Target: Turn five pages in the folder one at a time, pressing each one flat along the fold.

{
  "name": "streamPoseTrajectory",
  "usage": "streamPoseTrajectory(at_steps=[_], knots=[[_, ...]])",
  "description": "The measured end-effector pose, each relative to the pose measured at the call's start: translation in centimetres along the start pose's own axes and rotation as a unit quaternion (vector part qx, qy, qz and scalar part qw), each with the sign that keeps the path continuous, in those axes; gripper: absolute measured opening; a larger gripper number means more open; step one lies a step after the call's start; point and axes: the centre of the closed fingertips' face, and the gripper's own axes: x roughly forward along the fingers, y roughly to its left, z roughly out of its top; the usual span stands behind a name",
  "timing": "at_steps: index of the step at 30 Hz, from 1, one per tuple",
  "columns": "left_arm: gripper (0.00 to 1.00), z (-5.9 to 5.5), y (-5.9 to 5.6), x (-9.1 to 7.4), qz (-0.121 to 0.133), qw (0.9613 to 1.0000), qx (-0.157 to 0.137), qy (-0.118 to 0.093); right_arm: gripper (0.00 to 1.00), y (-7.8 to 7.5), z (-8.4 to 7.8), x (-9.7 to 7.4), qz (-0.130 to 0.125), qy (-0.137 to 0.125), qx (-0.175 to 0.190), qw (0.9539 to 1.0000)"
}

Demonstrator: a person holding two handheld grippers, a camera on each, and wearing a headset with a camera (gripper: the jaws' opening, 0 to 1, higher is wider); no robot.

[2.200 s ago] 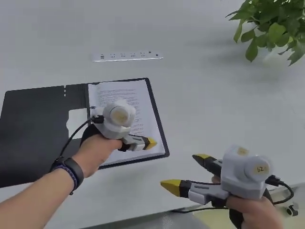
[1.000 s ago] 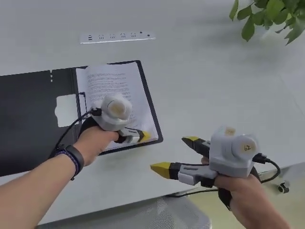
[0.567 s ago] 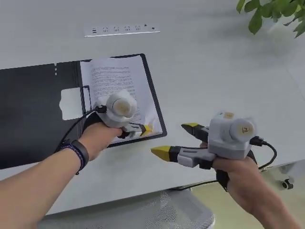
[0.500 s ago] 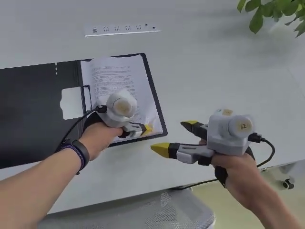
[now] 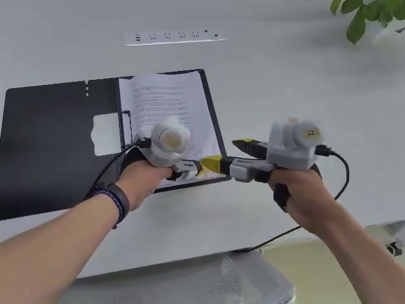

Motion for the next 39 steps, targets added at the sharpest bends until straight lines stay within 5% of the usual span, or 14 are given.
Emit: streamPoseTrajectory(at_steps=[6, 19, 28, 39], knots=[[0.6, -0.1, 0.1, 0.1, 0.001, 1.0, 0.002, 0.001, 0.6, -0.6, 0.3, 1.5, 0.009, 0.018, -0.018, 0.9996], [0.61, -0.3, 0.4, 0.3, -0.002, 1.0, -0.007, -0.003, 0.37, -2.6, -0.3, 4.3, 0.023, 0.0, 0.063, 0.9978], [0.68, -1.0, 0.1, -1.3, -0.009, 0.9992, -0.038, -0.004, 0.13, -2.7, -1.0, 3.5, 0.046, -0.028, 0.142, 0.9885], [0.7, -1.2, 0.6, -3.9, 0.013, 0.9972, -0.07, -0.021, 0.02, -1.5, -1.5, 2.6, 0.054, -0.036, 0.148, 0.9868]])
